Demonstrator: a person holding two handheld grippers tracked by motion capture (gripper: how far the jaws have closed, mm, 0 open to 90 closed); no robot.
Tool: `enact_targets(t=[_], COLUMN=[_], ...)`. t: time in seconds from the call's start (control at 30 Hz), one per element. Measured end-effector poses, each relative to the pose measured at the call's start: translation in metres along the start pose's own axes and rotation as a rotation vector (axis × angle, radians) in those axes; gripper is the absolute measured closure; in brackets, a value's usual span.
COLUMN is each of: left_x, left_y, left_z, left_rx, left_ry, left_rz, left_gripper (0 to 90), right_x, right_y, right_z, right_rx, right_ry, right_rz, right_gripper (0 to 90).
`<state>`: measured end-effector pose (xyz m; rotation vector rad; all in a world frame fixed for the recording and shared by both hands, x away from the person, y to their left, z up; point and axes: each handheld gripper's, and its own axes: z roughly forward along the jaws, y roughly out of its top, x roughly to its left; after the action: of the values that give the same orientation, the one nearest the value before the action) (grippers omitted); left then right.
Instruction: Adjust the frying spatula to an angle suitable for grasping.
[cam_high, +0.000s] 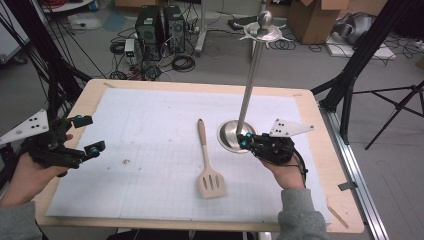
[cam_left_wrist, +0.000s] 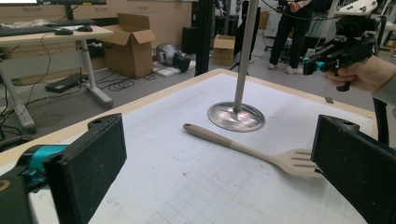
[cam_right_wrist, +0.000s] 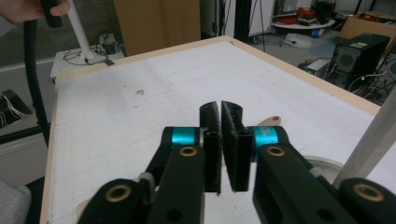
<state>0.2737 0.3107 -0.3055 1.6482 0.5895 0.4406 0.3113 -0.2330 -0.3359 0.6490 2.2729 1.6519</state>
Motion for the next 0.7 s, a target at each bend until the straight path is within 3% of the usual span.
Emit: enact_targets(t=[0.7], left_x=[-0.004], left_y=[-0.010], left_z=[-0.006], left_rx=[0.029], left_ry=[0.005], left_rz=[-0.007], left_gripper=[3.9], right_x=[-0.005], right_y=[-0.005], right_z=[0.039], right_rx=[0.022], right_ry=[0.049], right_rz=[0.025], right_gripper=[89.6])
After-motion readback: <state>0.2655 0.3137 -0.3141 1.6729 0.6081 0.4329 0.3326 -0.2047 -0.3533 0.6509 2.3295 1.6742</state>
